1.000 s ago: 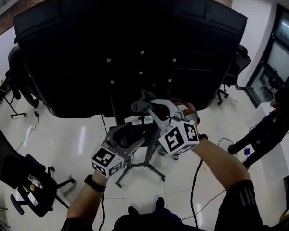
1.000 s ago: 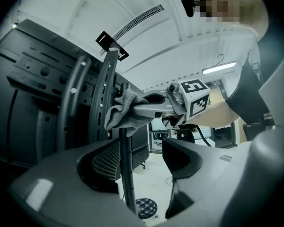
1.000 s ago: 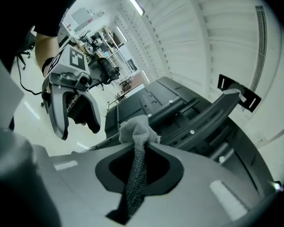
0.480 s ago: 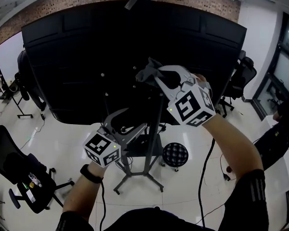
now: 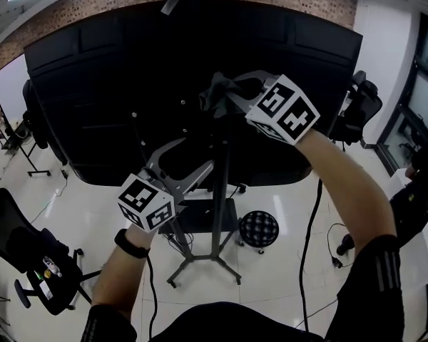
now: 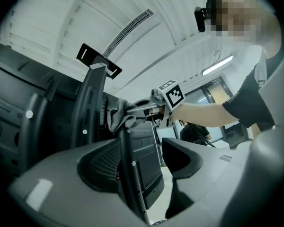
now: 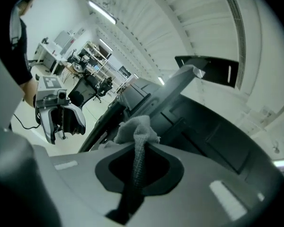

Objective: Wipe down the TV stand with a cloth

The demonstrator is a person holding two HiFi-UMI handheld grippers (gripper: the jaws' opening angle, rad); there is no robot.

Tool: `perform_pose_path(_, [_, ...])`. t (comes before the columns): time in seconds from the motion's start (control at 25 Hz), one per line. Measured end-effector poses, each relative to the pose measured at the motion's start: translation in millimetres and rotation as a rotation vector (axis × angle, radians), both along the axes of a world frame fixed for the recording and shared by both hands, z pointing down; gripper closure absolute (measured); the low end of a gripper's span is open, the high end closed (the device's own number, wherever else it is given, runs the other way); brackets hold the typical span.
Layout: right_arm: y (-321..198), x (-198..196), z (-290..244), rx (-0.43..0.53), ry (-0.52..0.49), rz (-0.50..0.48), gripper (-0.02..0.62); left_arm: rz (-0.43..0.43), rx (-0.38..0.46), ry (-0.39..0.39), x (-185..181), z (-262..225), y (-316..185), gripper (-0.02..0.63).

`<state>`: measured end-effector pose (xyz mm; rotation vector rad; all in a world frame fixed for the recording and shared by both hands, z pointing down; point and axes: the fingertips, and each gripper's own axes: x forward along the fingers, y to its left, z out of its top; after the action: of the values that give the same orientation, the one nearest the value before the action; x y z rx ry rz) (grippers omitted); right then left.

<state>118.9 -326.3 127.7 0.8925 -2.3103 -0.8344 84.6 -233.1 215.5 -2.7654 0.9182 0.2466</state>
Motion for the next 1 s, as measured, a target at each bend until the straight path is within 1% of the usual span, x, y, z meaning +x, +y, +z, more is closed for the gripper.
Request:
perform_pose_path(0.08, [-6,8,2,-0.056,-0.042,-0.005,0.58,0.002,0.0,0.0,5,2,-1,0.308])
perform_pose_path(0.16, [-9,19,4,-0.081,-0.069,-0.003,0.58,0.0,-0.003,-0.004,11,6,-2,0.308])
perform_pose_path(0.28, [-9,34,13,-0.091,-0.096,-0.002,0.58,-0.007,-0.01,-0.013,18,13,-4,0.308])
perform_pose_path(0.36, [-6,39,22,-0.075,-0.109,-0.013,0.58,-0.011,-0.018,-0.017,20,19,-5,0.308])
perform_pose_path(0.48, [2,37,36,0.012,-0.089,-0.027,0.58,-0.013,-0.037,-0.021,23,28,-9,0.308])
perform_pose_path(0.64, [15,23,58,0.163,0.004,-0.043,0.58,-0.013,-0.057,-0.021,27,41,-12,0.308])
perform_pose_path(0.72, [16,20,66,0.21,0.024,-0.035,0.58,-0.017,-0.068,-0.022,27,47,-13,0.308])
perform_pose_path(0.8, [17,17,74,0.233,0.034,-0.035,0.58,-0.021,-0.082,-0.023,27,54,-14,0.308])
perform_pose_path(0.84, [18,15,80,0.245,0.054,-0.037,0.58,-0.023,-0.089,-0.024,26,58,-14,0.308])
perform_pose_path(1.0, [20,5,114,0.331,0.202,-0.048,0.58,-0.028,-0.114,-0.03,26,72,-14,0.308])
